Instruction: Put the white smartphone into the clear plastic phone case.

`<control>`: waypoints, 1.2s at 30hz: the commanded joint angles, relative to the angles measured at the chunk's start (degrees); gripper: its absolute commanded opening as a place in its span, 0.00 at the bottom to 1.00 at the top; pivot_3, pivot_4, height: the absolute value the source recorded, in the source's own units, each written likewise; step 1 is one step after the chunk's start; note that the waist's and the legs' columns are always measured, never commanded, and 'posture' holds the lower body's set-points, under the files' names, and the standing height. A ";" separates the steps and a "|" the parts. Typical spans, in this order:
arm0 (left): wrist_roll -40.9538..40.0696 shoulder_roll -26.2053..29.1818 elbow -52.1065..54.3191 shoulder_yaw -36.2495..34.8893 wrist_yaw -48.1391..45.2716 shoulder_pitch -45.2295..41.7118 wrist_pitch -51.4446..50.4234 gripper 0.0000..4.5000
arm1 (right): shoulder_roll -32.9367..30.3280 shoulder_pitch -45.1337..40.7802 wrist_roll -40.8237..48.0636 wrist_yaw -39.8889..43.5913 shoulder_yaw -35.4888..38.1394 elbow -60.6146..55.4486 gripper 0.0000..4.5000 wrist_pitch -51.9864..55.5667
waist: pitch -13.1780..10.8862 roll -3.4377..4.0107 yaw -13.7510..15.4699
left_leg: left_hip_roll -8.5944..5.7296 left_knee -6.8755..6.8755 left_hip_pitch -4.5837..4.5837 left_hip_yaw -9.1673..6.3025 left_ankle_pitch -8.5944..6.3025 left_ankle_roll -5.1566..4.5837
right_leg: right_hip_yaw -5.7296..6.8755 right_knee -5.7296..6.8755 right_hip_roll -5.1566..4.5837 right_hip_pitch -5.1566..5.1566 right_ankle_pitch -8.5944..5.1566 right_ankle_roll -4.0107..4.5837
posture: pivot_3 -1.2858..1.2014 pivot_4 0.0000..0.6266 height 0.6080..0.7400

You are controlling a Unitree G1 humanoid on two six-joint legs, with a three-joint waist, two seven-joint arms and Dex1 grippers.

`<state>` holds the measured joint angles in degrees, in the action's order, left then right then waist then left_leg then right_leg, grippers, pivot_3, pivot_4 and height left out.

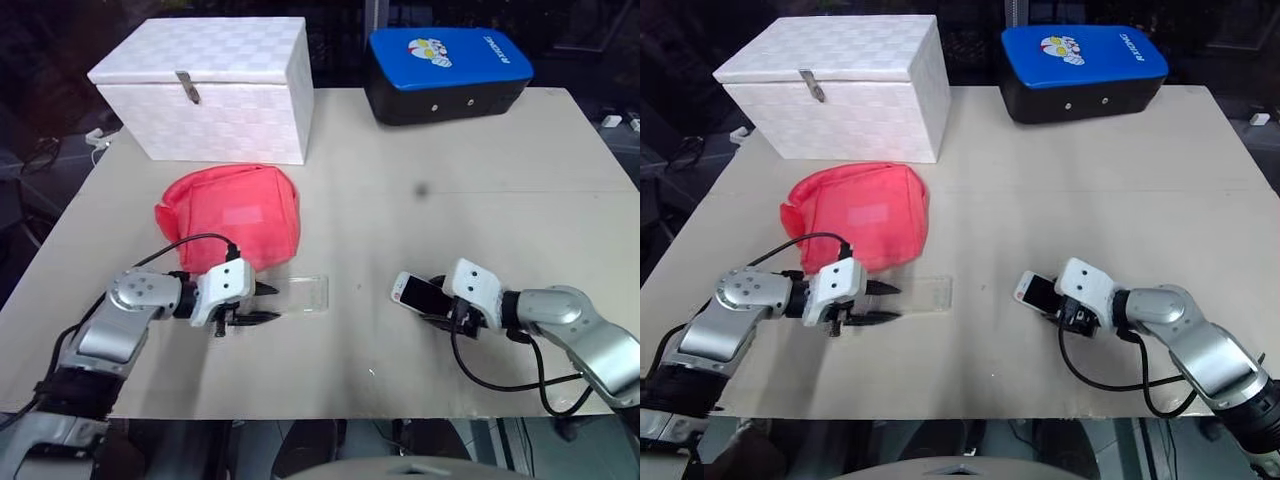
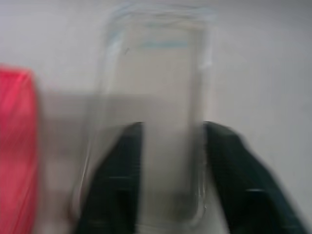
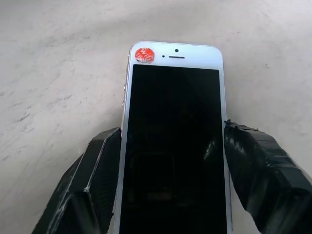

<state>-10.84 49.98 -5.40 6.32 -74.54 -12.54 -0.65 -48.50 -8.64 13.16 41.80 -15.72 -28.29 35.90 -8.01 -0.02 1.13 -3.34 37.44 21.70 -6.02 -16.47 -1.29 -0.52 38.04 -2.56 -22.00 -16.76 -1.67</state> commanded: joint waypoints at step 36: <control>-9.34 -9.24 10.62 -6.95 1.79 -0.51 -11.54 0.68 | -0.27 -0.26 7.47 11.89 11.36 -2.35 0.61 -5.68 | -0.27 0.04 -1.46 | -0.03 0.85 0.20 -0.39 -0.05 -0.08 | 0.27 0.11 0.08 0.25 0.13 -0.22 | 0.52 0.24 1.00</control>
<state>-19.30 38.88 5.26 1.68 -71.37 -14.39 -13.84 -49.06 -6.57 18.76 53.46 -5.29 -26.18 28.91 -8.27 0.02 -0.33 -3.36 38.30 21.89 -6.40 -16.52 -1.38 -0.25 38.15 -2.49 -21.74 -16.62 -1.89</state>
